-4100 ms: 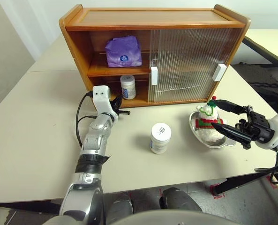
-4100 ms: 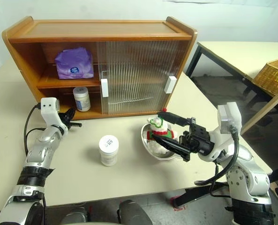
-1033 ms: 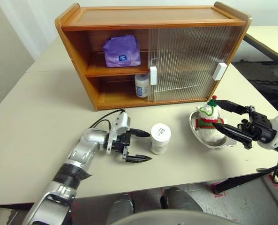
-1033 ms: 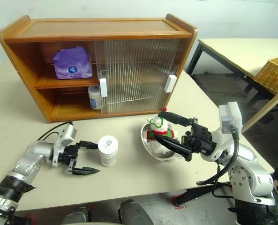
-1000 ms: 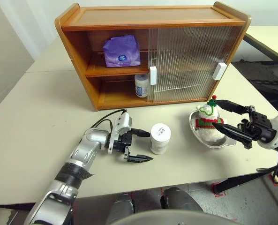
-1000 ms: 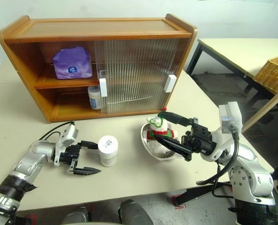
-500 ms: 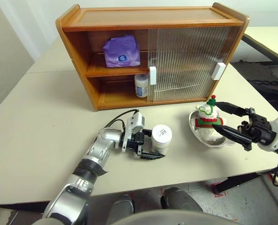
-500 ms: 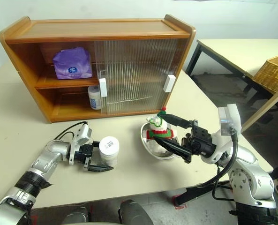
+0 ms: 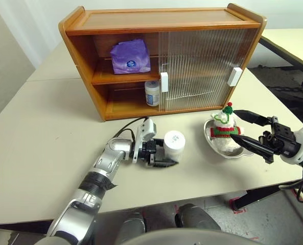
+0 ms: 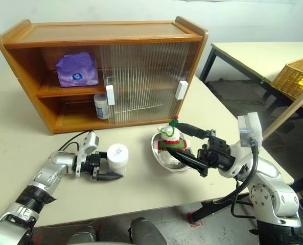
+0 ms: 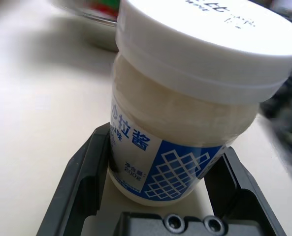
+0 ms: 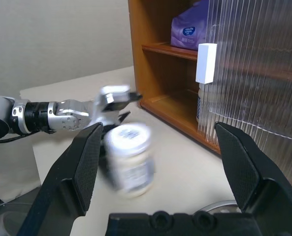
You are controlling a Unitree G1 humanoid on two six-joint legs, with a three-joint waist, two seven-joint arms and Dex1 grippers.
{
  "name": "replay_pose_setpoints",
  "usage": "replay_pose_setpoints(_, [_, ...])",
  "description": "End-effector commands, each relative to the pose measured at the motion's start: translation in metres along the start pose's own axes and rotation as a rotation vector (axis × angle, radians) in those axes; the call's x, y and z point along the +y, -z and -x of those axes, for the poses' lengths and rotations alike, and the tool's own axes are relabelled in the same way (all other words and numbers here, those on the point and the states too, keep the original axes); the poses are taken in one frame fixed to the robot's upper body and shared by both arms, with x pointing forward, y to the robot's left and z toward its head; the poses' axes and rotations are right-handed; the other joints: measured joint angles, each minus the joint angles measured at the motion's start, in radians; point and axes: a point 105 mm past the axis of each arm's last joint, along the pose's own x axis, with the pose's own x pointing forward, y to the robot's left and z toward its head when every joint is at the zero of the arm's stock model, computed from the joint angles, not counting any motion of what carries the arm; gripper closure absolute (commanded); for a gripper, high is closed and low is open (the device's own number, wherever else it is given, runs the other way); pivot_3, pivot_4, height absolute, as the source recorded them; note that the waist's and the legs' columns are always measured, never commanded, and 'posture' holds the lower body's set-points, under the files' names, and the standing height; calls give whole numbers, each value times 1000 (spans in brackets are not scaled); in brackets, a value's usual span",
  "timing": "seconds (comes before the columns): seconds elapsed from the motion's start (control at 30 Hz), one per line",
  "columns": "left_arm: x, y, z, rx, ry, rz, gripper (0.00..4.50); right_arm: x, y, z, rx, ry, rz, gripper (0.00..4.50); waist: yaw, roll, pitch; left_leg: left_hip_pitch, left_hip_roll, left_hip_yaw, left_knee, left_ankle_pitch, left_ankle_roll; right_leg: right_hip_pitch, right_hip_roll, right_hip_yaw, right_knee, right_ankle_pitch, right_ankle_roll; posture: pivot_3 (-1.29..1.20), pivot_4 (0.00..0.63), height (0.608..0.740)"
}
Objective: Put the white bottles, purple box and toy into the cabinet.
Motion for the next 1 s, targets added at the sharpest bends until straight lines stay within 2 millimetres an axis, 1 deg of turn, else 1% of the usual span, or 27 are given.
replay_pose_setpoints(0.03, [47,-32,13,-132,-319,-41,1392,3,2,-3,2,-13,-10,0,-1,-1,0,0,0,0,0,1,0,0,0,0,0,0,0,-253,0,740])
replay_pose_setpoints(0.1, [53,-38,17,-176,-389,-26,1392,3,1,-4,0,-14,-10,0,-2,0,0,0,-1,0,0,1,0,0,0,0,0,1,1,-253,0,740])
replay_pose_setpoints(0.17, [56,-35,23,-175,-457,-6,1392,3,1,-5,-3,-14,-8,0,-3,0,0,0,-1,0,0,1,0,1,0,0,-1,0,1,-259,0,740])
replay_pose_setpoints(0.27, [66,-30,37,-159,-567,15,1392,3,1,-5,-5,-12,-11,0,-3,-1,0,0,-2,0,-1,1,0,1,0,0,-2,-1,2,-247,0,740])
replay_pose_setpoints(0.47, [84,-26,50,-103,-660,19,1392,1,2,-5,-3,-11,-11,0,1,-3,2,0,-2,-1,-1,2,-1,2,2,1,-2,-1,3,-250,0,740])
replay_pose_setpoints(0.57, [98,-27,58,-84,-740,20,1392,1,0,-5,-5,-10,-6,0,2,-4,2,0,-2,-1,1,2,-1,3,1,1,-3,0,3,-255,0,740])
replay_pose_setpoints(0.67, [106,-23,60,-65,-786,42,1392,2,1,-3,-2,-6,-5,0,1,-4,2,0,-2,-1,1,2,-1,4,1,1,-3,1,2,-257,0,740])
replay_pose_setpoints(0.87, [114,-22,60,-67,-823,75,1392,1,0,-2,-1,0,-1,0,-1,-5,3,0,-2,-1,0,2,-1,4,2,1,-3,2,0,-260,0,740])
replay_pose_setpoints(1.0, [125,-20,63,-50,-874,95,1392,0,0,-3,-3,3,1,0,-1,-5,3,0,-2,-1,0,2,-1,4,2,1,-3,2,2,-258,0,740])
